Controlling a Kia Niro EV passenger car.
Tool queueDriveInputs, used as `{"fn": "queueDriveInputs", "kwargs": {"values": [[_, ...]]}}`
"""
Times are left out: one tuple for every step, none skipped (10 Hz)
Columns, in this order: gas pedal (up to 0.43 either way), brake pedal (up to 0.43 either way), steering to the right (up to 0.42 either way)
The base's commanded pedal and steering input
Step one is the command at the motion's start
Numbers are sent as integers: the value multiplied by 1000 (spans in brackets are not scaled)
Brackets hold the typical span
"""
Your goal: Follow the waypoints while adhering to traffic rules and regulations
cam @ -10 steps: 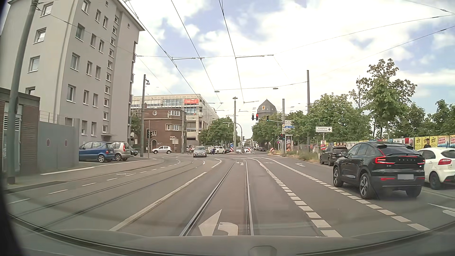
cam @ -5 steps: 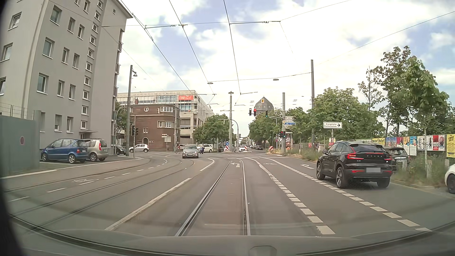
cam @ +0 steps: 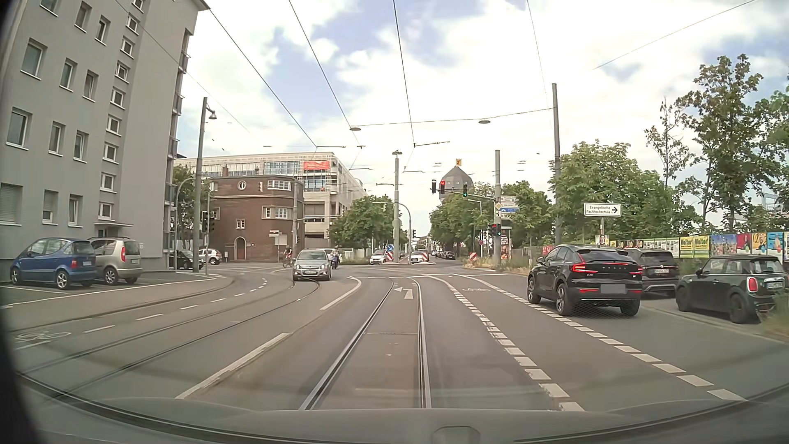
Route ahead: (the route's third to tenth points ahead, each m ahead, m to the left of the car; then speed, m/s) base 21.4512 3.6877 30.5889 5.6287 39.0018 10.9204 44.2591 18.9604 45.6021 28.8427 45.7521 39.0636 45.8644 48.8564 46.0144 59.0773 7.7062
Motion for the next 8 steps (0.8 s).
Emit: {"fn": "queueDriveInputs", "kwargs": {"values": [[0,49,4],[0,128,1],[0,183,-1],[0,201,-2],[0,201,-4],[0,201,-5],[0,220,-4],[0,226,-3]]}}
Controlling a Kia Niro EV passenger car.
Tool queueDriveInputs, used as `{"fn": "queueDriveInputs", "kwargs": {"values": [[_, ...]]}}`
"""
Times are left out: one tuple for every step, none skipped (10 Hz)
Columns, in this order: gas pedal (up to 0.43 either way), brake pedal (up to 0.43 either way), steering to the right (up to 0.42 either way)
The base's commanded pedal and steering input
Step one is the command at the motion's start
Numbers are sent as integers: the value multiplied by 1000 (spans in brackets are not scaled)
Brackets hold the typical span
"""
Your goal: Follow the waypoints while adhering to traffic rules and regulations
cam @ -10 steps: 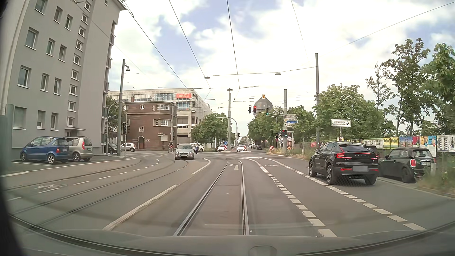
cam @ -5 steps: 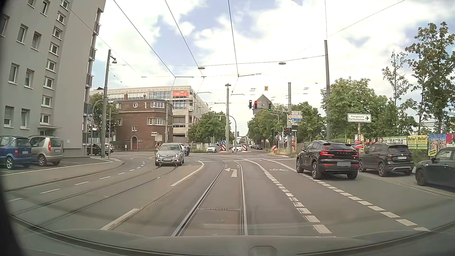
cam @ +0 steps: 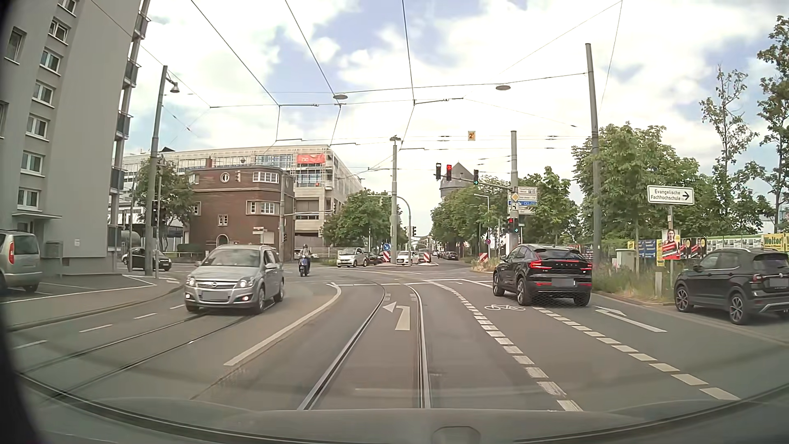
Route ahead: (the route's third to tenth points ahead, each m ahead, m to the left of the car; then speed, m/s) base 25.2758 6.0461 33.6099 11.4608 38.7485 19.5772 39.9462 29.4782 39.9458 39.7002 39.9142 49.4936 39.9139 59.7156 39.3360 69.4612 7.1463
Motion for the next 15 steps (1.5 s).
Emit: {"fn": "queueDriveInputs", "kwargs": {"values": [[0,232,-3],[0,238,-3],[0,250,-3],[0,256,-3],[0,256,-4],[0,274,-4],[0,280,-3],[0,280,-4],[0,293,-4],[0,293,-4],[0,293,-4],[0,293,-5],[0,293,-5],[0,299,-6],[0,305,-8]]}}
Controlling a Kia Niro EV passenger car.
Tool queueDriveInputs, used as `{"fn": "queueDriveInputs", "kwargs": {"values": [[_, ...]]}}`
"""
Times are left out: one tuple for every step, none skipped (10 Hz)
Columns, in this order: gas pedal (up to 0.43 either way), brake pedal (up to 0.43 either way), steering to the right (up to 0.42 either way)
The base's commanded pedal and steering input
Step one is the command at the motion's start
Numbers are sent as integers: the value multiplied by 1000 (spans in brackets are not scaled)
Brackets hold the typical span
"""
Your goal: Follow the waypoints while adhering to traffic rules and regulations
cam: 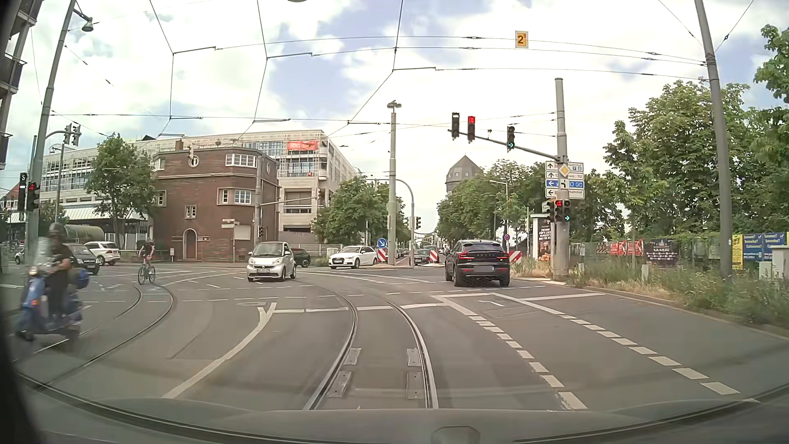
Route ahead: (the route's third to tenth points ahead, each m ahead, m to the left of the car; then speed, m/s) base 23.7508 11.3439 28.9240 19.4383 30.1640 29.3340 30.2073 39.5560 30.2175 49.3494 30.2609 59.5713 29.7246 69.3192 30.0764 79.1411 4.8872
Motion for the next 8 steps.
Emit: {"fn": "queueDriveInputs", "kwargs": {"values": [[0,305,-9],[0,311,-14],[0,311,-22],[0,311,-31],[0,311,-40],[0,311,-50],[0,305,-58],[0,305,-69]]}}
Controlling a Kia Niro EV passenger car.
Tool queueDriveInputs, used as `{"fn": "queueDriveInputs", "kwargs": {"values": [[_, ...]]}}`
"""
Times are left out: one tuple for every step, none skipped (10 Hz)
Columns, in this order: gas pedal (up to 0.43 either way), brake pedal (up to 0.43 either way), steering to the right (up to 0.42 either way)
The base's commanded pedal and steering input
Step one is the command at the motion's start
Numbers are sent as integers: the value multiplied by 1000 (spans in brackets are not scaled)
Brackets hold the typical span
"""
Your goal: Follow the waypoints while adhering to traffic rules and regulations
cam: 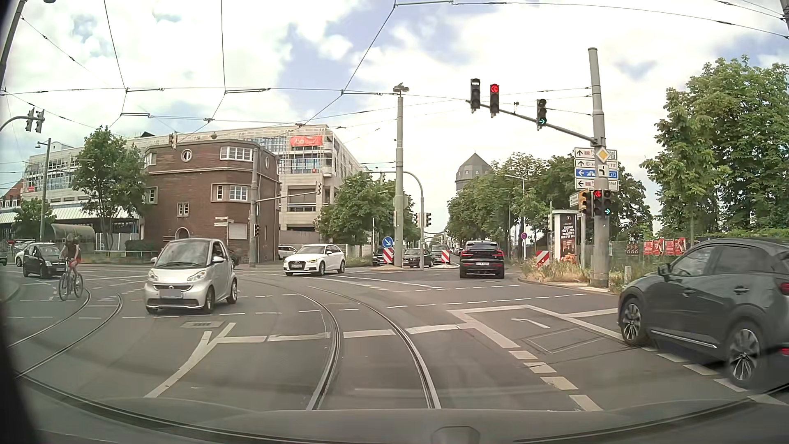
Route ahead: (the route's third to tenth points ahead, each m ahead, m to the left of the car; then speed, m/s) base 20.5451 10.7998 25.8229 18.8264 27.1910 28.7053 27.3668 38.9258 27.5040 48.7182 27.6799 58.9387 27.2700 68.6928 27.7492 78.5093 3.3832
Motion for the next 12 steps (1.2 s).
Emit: {"fn": "queueDriveInputs", "kwargs": {"values": [[0,305,-78],[0,305,-85],[0,305,-90],[0,305,-98],[0,299,-102],[0,305,-96],[0,299,-91],[0,305,-89],[0,299,-89],[0,299,-90],[0,299,-97],[0,299,-102]]}}
